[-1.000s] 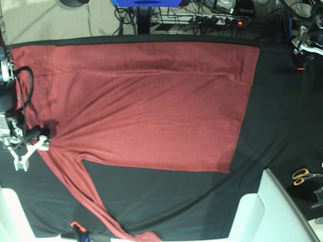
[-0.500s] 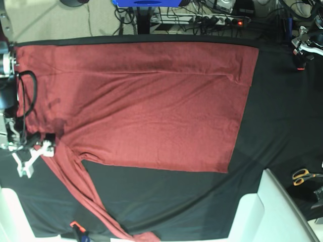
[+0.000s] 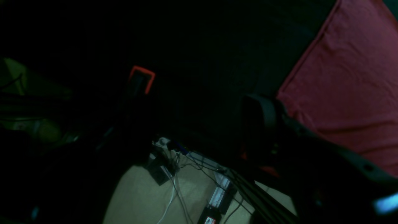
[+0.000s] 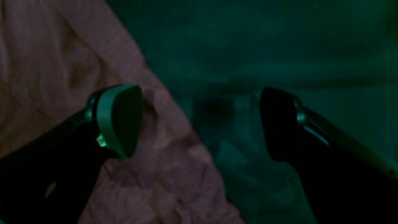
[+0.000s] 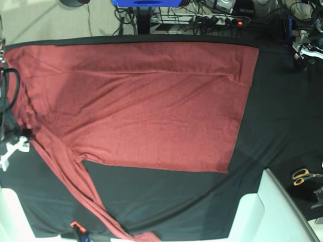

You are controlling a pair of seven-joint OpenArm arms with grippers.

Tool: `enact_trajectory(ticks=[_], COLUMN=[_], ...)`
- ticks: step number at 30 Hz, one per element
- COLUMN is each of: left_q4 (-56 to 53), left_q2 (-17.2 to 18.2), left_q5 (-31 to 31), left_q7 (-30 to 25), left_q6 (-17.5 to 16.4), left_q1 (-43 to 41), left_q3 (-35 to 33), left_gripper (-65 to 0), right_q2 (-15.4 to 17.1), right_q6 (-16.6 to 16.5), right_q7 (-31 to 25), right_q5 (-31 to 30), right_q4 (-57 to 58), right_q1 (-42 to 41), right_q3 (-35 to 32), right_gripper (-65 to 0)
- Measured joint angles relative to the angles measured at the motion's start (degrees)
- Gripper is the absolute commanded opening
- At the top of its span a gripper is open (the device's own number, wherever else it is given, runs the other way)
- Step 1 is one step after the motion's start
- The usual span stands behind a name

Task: Fold the T-shirt properly
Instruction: 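Move the right gripper to the shirt side edge by the sleeve and grasp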

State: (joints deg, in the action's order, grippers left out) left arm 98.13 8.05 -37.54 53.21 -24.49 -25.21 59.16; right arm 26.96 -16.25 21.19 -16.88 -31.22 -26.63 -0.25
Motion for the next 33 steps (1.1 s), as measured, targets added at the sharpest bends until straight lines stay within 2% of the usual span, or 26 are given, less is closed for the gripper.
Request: enact_trajectory(ticks=[15, 19, 22, 25, 33], left_q4=[0.0, 0.0, 0.0, 0.0, 0.0], left_q2=[0.04, 0.04, 0.09, -0.02, 0.02], left_q5=[0.0, -0.02, 0.09, -0.11, -0.11], left_q7=[0.15, 0.15, 0.15, 0.17, 0.15], left_q6=[0.0, 0.0, 0.0, -0.02, 0.0], left_q1=[0.24, 0.24, 0.11, 0.13, -0.24], left_q3=[0.0, 0.0, -0.02, -0.02, 0.0], left_gripper=[-23.2, -23.2, -23.2, -23.2, -23.2], right_q2=[-1.53, -1.42, -1.68, -2.73, -3.82], right_q6=[-0.09, -0.09, -0.04, -0.17, -0.26], right_q7=[0.48, -2.47, -5.25, -10.25, -10.62], right_q5=[0.0, 0.0, -0.02, -0.11, 0.2], right_q4=[0.13, 0.66, 8.68, 15.21, 15.52], right_q1=[0.83, 0.46, -3.23, -5.09, -5.09], right_q3=[-0.02, -0.02, -0.02, -0.02, -0.02], right_gripper=[-9.0, -9.0, -9.0, -9.0, -9.0])
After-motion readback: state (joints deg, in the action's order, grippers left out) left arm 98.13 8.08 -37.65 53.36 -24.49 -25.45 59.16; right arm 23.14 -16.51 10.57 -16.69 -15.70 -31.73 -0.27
